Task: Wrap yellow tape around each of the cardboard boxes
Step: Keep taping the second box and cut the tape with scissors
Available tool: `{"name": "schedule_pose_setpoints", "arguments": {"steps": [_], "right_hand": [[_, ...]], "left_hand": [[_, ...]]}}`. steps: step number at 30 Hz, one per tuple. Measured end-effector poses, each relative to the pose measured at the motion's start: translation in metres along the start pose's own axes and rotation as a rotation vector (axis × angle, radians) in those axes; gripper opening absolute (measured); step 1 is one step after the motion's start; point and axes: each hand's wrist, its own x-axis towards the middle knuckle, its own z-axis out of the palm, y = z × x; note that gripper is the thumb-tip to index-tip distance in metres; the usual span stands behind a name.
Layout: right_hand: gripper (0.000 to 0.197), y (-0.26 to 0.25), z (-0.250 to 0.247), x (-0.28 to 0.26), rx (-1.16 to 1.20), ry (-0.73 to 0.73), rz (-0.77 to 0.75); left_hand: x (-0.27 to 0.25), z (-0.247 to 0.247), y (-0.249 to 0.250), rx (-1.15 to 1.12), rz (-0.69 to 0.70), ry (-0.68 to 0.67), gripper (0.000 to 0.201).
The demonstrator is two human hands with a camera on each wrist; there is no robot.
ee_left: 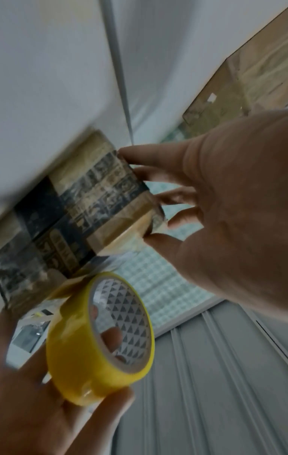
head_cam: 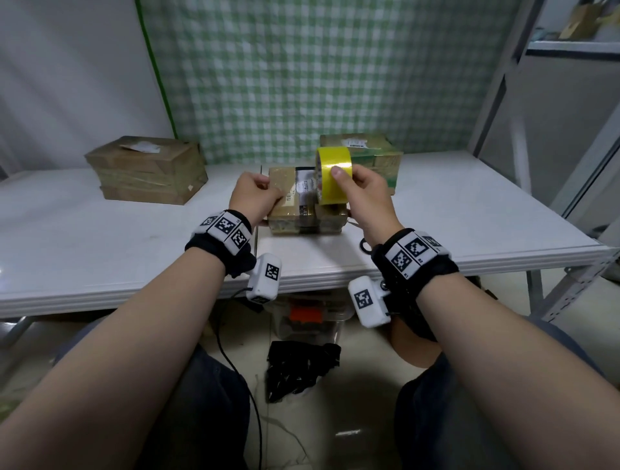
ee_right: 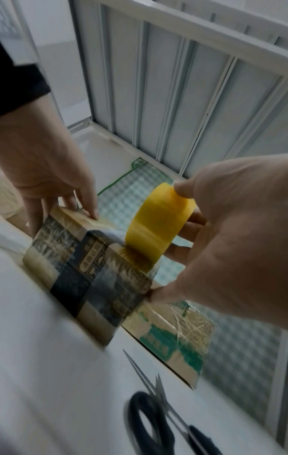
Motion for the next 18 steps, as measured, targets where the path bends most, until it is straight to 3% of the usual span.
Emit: {"name": "schedule_pose_setpoints", "arguments": {"steps": [3,7,9,12,14,18], "right_hand": [[0.026,-0.005,0.001,0.004,0.035,-0.019,0.016],[0.045,0.002,0.001,0.012,0.014,-0.010,0.065],[0.028,0.007,0.001,0.015,-0.046,-0.011,0.059],[0.010,0.012,0.001,0.018,-0.125,-0.028,0.038],[0.013,0.012,0.002,0.018,-0.164,-0.038,0.037],[0.036,0.006,0.004,0.015,-0.229,-0.045,0.047]], "left_hand": [[0.000,-0.002,0.004,0.076,0.073,0.027,0.024],[-0.007,-0.003,0.006,0.218,0.107,-0.052,0.022],[-0.010,-0.001,0.007,0.295,0.174,-0.096,0.020],[-0.013,0.004,0.007,0.477,0.274,-0.235,0.048],[-0.017,0.008,0.004,0.575,0.328,-0.263,0.056],[-0.017,0.014,-0.007,0.580,0.353,-0.140,0.043]]}}
